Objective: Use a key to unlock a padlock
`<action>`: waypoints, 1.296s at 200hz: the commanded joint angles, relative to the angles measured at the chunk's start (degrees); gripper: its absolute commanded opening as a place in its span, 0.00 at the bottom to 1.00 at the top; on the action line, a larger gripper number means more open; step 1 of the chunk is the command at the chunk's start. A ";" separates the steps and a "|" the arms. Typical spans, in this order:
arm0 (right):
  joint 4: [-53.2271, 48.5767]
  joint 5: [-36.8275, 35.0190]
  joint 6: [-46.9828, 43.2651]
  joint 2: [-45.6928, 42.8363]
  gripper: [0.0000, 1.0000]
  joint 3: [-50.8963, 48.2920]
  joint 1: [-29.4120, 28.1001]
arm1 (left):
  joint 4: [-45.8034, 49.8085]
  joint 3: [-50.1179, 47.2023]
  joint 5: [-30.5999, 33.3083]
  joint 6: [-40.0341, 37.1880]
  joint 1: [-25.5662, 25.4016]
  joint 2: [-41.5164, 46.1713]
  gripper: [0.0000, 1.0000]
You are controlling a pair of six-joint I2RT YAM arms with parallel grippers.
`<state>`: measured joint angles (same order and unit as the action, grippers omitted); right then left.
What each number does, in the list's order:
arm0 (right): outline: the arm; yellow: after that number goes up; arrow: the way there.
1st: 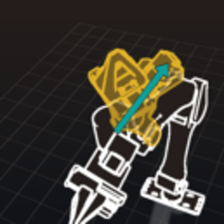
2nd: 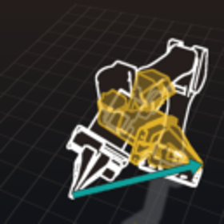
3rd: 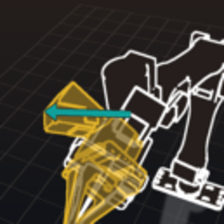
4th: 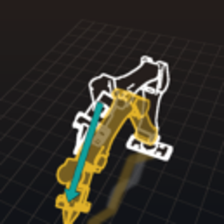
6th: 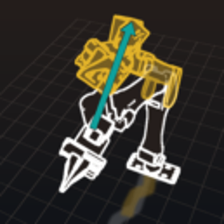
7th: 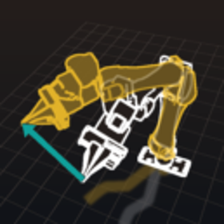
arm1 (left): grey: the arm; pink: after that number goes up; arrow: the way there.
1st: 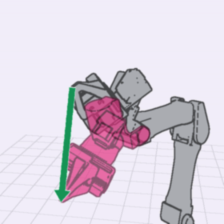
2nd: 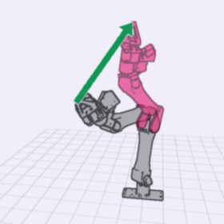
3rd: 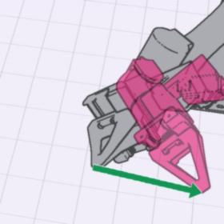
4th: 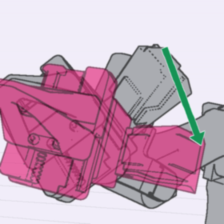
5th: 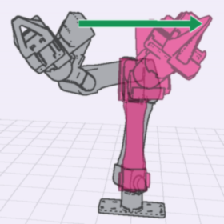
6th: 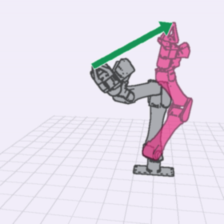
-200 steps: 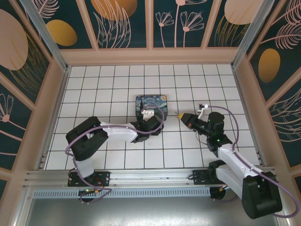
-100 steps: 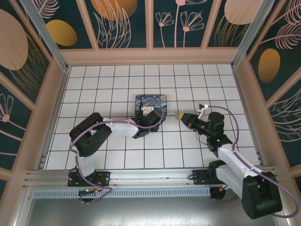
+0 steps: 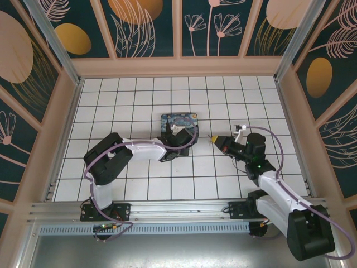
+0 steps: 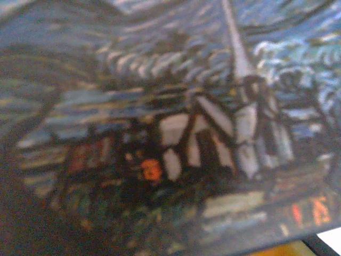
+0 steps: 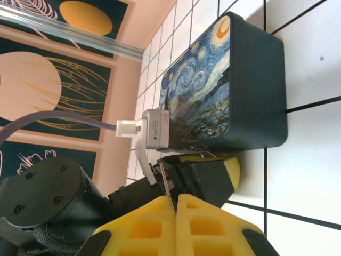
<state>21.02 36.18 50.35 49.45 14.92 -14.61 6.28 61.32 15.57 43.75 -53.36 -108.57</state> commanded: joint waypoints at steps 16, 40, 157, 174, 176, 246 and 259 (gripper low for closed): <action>-6.64 -0.32 -2.19 -6.21 0.00 -1.36 -0.69 | 8.06 5.14 -7.87 0.63 0.99 4.27 0.36; -11.25 -0.55 -3.18 -9.32 0.00 -1.36 -1.67 | 12.16 8.38 -13.29 1.97 2.49 5.90 0.36; -24.15 -2.08 -8.74 -11.22 0.00 10.46 -2.57 | 34.45 22.98 -18.53 5.10 5.29 8.34 0.35; -25.32 -2.05 -9.38 -10.89 0.00 12.16 -2.46 | 36.91 23.50 -19.56 6.96 5.75 8.61 0.35; -25.28 -1.96 -9.39 -10.81 0.00 12.27 -2.47 | 37.25 23.54 -19.71 7.23 5.82 8.63 0.36; -24.62 -0.30 -9.33 -8.42 0.00 15.87 -2.61 | 47.76 30.07 -18.74 14.19 6.77 6.87 0.39; -24.03 -0.23 -8.74 -8.72 0.00 15.54 -2.56 | 49.20 31.48 -19.05 13.74 6.75 4.83 0.39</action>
<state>-3.55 34.96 42.06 41.89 28.42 -16.62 50.78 88.88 -3.79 55.94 -46.74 -101.47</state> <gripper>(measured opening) 0.041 0.391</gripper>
